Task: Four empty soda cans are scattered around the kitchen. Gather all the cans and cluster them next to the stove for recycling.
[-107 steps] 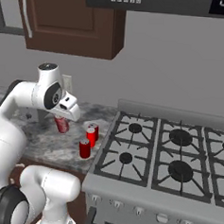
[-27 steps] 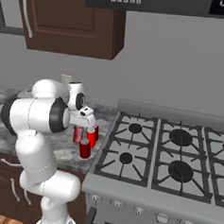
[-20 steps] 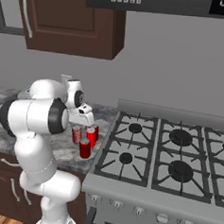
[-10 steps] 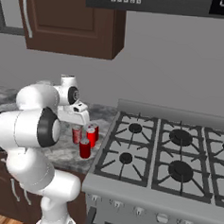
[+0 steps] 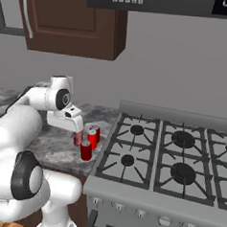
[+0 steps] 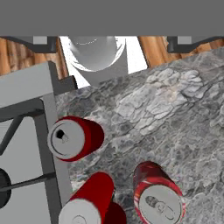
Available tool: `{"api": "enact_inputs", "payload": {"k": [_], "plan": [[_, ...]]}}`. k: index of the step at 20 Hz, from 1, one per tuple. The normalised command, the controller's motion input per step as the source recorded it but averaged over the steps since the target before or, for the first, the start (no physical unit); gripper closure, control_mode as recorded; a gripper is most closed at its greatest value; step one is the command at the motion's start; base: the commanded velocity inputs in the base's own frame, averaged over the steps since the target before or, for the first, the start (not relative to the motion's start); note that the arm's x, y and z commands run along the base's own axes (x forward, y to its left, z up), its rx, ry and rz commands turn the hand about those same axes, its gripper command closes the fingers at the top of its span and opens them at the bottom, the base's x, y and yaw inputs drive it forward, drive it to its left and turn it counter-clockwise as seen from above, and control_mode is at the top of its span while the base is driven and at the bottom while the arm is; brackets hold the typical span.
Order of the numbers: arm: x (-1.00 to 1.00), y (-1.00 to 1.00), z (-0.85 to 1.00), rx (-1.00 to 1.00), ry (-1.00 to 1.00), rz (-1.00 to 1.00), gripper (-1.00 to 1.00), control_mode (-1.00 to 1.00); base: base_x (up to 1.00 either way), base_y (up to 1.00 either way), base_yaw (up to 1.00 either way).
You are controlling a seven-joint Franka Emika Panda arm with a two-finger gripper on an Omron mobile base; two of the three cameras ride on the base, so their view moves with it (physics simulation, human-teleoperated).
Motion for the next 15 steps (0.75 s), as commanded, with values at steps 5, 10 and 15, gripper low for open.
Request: {"api": "enact_inputs", "payload": {"k": [5, 10, 15], "plan": [[-0.87, -0.08, 0.42, 0.00, -0.06, 0.03, -1.00, -1.00, 0.00, 0.00, 0.00], [-0.86, -0.41, 0.09, 0.00, -0.01, 0.06, -1.00, -1.00, 0.00, 0.00, 0.00], [-0.68, -0.49, 0.00, 0.04, 0.00, 0.09, -1.00, -1.00, 0.00, 0.00, 0.00]]}}
